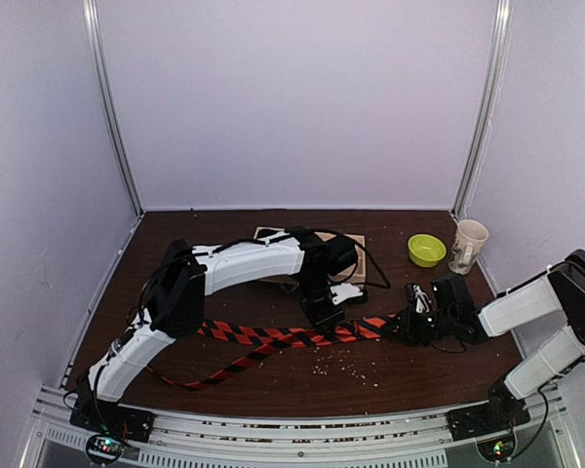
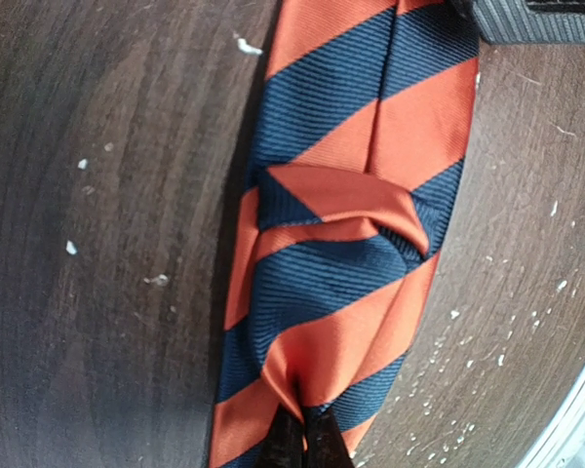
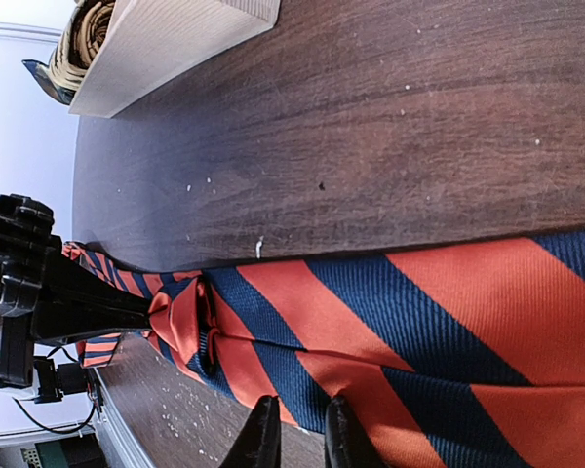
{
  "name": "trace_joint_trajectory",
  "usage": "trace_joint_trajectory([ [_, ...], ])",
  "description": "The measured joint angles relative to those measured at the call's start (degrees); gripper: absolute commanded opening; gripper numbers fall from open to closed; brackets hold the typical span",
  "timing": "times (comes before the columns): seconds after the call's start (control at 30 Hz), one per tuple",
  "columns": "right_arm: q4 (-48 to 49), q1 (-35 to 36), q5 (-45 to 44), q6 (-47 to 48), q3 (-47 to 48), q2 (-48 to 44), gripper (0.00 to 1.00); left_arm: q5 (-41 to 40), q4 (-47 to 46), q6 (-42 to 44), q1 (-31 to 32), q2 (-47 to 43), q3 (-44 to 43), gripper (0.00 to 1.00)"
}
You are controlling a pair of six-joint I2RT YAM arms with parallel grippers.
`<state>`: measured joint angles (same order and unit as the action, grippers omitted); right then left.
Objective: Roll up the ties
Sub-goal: Tie the tie at the center of the board.
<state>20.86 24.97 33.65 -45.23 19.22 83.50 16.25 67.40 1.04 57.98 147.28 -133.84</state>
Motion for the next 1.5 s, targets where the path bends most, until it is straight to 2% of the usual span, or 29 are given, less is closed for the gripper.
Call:
trace_joint_trajectory([
  [0.4, -1.11, 0.02, -0.02, 0.0, 0.02, -1.27, 0.19, -0.61, -2.97, 0.55, -0.28, -4.02, 7.67, 0.0],
  [0.43, -1.33, 0.02, 0.0, -0.02, 0.02, -1.53, 0.2, -0.61, -2.91, 0.55, -0.35, -4.44, 8.46, 0.06],
  [0.47, -1.38, 0.04, 0.0, -0.04, 0.02, -1.81, 0.21, -0.63, -2.8, 0.55, -0.46, -4.92, 9.2, 0.2],
  [0.53, -1.36, 0.37, 0.0, -0.13, 0.02, -2.75, 0.22, -0.76, -2.67, 0.72, -0.79, -5.49, 10.1, 0.36],
  [0.7, -1.36, 1.07, 0.09, -0.22, 0.02, -5.01, 0.22, 0.98, -6.19, 0.52, -1.77, -9.64, 16.87, 0.45],
  [0.8, -1.36, 1.4, 0.17, -0.22, 0.02, -5.95, 0.22, 3.06, -12.9, -0.13, -2.93, -16.04, 27.45, 0.49],
  [1.03, -1.33, 2.56, 0.17, -0.42, 0.2, -6.82, 0.23, 7.43, -33.97, -5.99, -6.4, -31.78, 51.39, 0.51],
  [1.33, -1.64, 7.37, -0.26, -0.28, 4.5, -6.88, 0.23, 10.58, -53.55, -15.61, -9.49, -39.15, 68.89, 0.49],
  [1.5, -2.71, 11.43, -1.51, 0.42, 10.78, -3.72, 0.22, 13.44, -58.99, -19.02, -11.13, -39.17, 71.87, 0.45],
])
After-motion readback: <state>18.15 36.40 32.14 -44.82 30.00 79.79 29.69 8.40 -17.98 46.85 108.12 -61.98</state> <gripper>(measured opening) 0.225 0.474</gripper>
